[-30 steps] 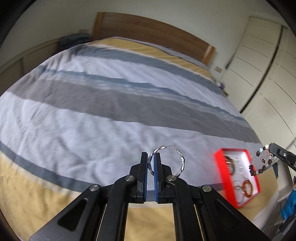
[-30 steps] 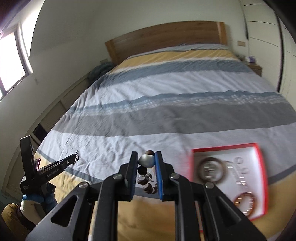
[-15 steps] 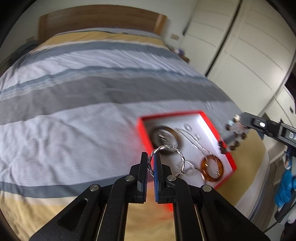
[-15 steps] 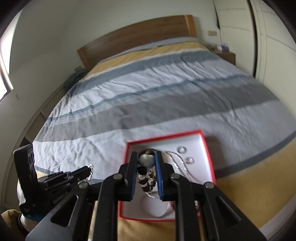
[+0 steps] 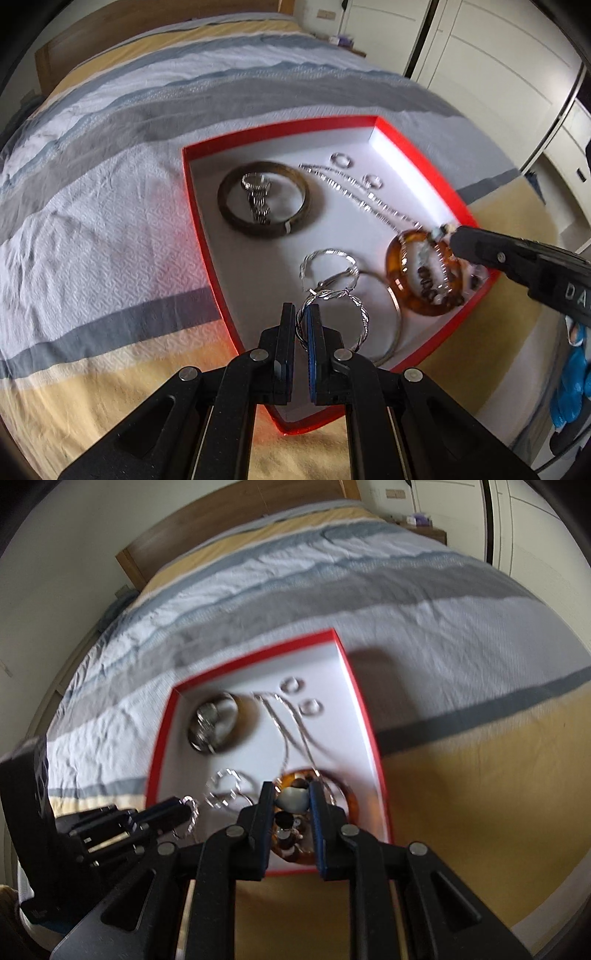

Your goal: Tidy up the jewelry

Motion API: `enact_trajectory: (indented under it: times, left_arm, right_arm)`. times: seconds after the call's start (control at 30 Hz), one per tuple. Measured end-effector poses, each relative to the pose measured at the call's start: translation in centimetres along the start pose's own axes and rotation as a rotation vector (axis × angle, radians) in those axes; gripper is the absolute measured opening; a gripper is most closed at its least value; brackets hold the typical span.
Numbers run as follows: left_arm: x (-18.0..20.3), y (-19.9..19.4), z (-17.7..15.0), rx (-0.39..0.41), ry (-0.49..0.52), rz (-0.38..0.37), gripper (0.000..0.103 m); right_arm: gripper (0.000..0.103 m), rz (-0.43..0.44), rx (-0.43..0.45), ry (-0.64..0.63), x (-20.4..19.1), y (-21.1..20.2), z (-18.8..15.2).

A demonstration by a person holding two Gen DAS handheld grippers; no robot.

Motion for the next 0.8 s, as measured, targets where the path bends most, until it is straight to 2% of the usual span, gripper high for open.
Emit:
enact_trajectory:
  times: [0.4,0.53,0.7,0.8]
  left_arm:
    - [0.1,0.9,0.1,-0.012,-0.004,0.038,0.006]
    - [0.4,0.3,0.1,-0.002,-0.008,0.035,0.008]
    - [0.7,-1.8,0.2,0.035,-0.010,0.028,0.021]
    - [0.7,-3.6,0.4,0.069,-0.017,0.028,0.033]
  right_arm:
    - [0.018,-0.049,-0.041,-0.001,2.1,0.7,-1.2]
    - [0.026,-0.053,-0.024,0.008,2.6,-0.3,-1.1]
    - [0.029,-0.054,0.005,0.003,2.0,-2.0,-0.9]
    - [0.032,-0.060,0.024,-0.014,1.0,-3.0,-0.9]
Point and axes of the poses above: each gripper's, at about its wrist camera, not at the fingertips, and y roughly the way its jaws point, x to its right, z to its top, the point moved 7 cm from there along y, roughly the way its jaws point, and after that the axes turned 9 degrees about -z, right-handed, at the moved point
